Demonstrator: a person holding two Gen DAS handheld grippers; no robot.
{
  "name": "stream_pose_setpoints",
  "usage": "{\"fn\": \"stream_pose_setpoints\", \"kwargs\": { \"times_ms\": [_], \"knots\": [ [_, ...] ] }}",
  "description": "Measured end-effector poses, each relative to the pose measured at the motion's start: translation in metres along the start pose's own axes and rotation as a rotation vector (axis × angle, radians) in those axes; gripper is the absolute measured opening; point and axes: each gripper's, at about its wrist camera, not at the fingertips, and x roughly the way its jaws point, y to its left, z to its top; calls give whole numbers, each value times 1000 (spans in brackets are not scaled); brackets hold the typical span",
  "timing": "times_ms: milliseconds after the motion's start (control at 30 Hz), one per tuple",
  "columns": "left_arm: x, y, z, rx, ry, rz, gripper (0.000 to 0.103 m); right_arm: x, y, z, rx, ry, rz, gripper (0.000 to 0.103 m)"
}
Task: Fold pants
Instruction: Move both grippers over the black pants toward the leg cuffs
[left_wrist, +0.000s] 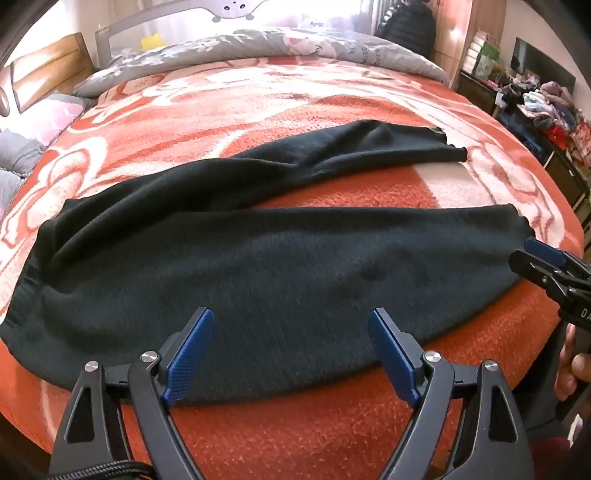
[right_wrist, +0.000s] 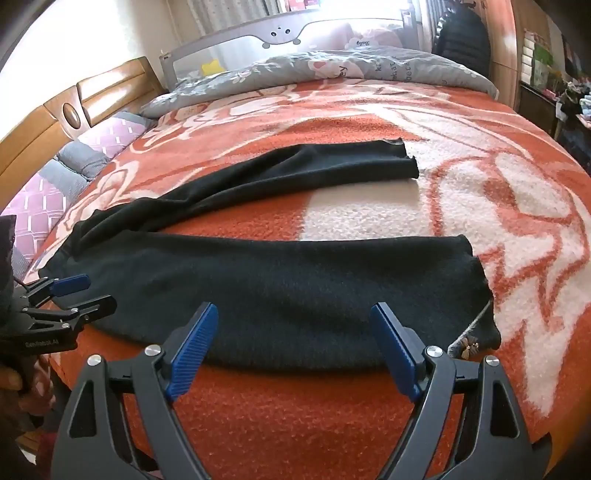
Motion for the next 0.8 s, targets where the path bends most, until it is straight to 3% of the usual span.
{"fn": "stream_pose_setpoints", "kwargs": {
  "times_ms": [800],
  "knots": [
    [18, 7, 30, 5, 22, 1, 86, 9, -10, 9, 15, 0, -1, 85]
  ]
}}
